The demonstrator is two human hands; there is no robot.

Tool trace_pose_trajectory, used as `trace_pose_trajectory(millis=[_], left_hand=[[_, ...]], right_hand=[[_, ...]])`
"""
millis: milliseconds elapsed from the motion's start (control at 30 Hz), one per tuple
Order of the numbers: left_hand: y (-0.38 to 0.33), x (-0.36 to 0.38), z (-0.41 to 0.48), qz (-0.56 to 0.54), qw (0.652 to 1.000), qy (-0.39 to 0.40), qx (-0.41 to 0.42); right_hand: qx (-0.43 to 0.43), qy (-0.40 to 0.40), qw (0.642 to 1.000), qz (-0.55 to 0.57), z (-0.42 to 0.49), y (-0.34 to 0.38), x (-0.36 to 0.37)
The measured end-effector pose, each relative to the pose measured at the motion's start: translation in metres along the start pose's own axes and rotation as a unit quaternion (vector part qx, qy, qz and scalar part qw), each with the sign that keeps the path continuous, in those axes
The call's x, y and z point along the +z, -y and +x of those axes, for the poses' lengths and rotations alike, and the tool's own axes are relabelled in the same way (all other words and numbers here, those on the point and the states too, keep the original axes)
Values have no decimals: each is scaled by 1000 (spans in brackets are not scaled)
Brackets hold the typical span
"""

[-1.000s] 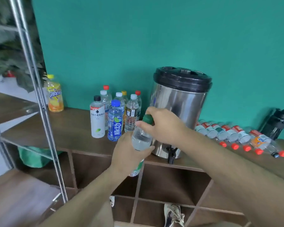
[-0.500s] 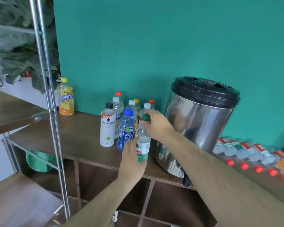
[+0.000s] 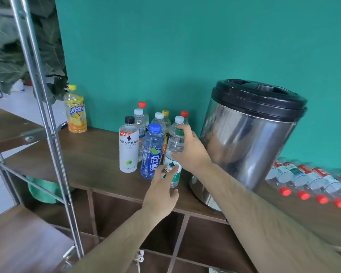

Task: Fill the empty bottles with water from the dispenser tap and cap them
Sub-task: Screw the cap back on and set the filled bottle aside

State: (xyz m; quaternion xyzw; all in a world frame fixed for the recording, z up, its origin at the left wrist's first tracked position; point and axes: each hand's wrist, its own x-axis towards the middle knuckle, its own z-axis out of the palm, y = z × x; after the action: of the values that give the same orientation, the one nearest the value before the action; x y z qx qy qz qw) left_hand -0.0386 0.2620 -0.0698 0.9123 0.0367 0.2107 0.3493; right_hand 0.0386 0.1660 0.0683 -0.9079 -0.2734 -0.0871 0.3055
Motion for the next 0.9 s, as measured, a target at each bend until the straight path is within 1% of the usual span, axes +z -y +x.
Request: trace_pose_trajectory(millis=[267, 333, 400, 467, 500, 567, 633, 667, 700, 767, 900], left_hand=[[-6, -11, 20, 69, 996, 44, -26], [-8, -15, 21, 88, 994, 55, -19], [-12, -19, 18, 99, 993, 55, -19], [-19, -25, 15, 77, 996, 31, -25], [-23, -30, 14, 61, 998, 7, -20], [-32, -42, 13, 43, 998, -50, 17], [-44, -52, 10, 36, 993, -92, 62], [-52, -56, 7, 38, 990, -106, 86], [-62, -59, 5, 42, 986, -119, 112], [-87, -60, 0, 60, 975, -136, 166], [-145, -33, -4, 105, 952, -113, 265]], right_hand=[[15, -11, 1000, -5, 12, 0, 13], [23, -9, 999, -29, 14, 2, 14], [38, 13, 997, -65, 13, 6, 15], [39, 27, 990, -129, 7, 10, 15], [28, 22, 987, -158, 0, 12, 11], [-34, -31, 982, -185, -21, 14, -4], [-116, -134, 969, -173, -48, 7, -25], [-134, -185, 961, -156, -64, 1, -34], [-137, -218, 956, -141, -81, -7, -43], [-114, -247, 953, -134, -117, -30, -60], [-27, -263, 958, -115, -182, -88, -87]])
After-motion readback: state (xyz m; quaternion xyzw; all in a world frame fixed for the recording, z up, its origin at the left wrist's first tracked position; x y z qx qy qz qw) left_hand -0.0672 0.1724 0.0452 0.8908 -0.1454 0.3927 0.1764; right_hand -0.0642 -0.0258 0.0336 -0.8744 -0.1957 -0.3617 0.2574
